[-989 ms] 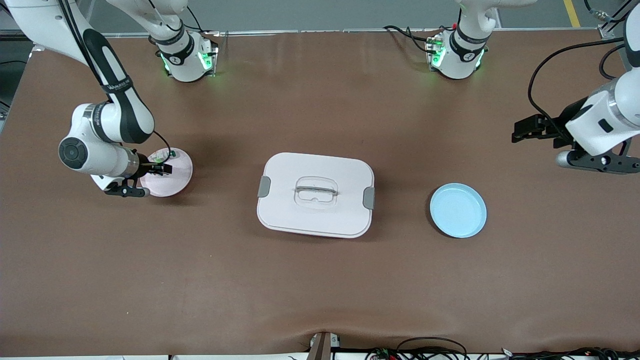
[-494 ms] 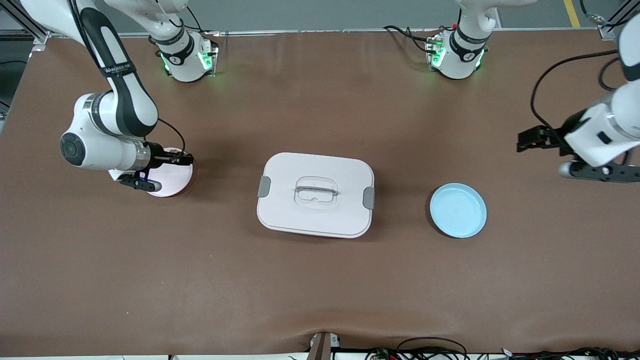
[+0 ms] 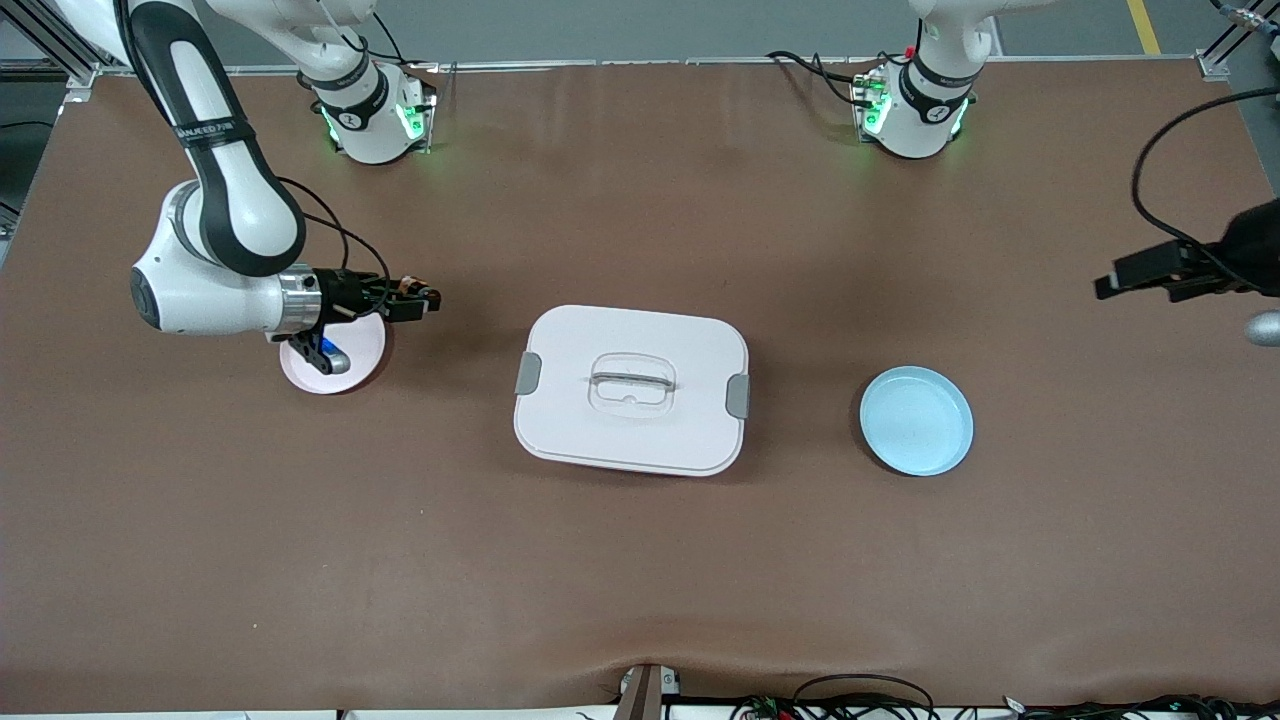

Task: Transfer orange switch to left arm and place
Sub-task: 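Lift the switch over the box with the right gripper while the left gripper approaches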

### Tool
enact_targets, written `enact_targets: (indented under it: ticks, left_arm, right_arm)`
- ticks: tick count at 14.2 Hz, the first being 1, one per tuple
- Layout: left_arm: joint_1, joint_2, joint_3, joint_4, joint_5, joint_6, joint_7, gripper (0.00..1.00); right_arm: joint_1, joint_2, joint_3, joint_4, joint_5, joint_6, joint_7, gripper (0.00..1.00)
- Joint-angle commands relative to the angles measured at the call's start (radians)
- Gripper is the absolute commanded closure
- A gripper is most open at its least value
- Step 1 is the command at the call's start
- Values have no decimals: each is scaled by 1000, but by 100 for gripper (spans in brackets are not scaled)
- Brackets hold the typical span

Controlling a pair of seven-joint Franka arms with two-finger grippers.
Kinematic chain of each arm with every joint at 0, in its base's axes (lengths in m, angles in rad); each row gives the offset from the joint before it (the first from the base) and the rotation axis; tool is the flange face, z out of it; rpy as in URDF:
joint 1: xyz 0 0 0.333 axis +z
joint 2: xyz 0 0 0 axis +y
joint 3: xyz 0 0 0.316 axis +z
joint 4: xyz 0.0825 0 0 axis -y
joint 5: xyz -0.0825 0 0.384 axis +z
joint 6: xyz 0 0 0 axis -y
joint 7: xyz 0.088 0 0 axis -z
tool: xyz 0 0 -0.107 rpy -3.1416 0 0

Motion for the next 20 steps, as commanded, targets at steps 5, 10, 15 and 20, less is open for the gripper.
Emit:
enact_targets:
  ticks: [5,10,15,20]
  left_arm:
    - [-15,25,-174,-12,-3,143,-216,0]
    - [-154,31,-202,-14,-12,175,-308,0]
    - [-240,42,-207,-61,-47,218,-357,0]
    - [-264,-67,-245,-165,-168,320,-484,0]
  right_arm:
    - [91,-20,-1,78,224,-80,269,79]
    - [233,-18,-4,256,313,-48,625,79]
    - [482,5,-4,360,330,309,944,80]
    - [654,142,-5,513,367,586,1148,80]
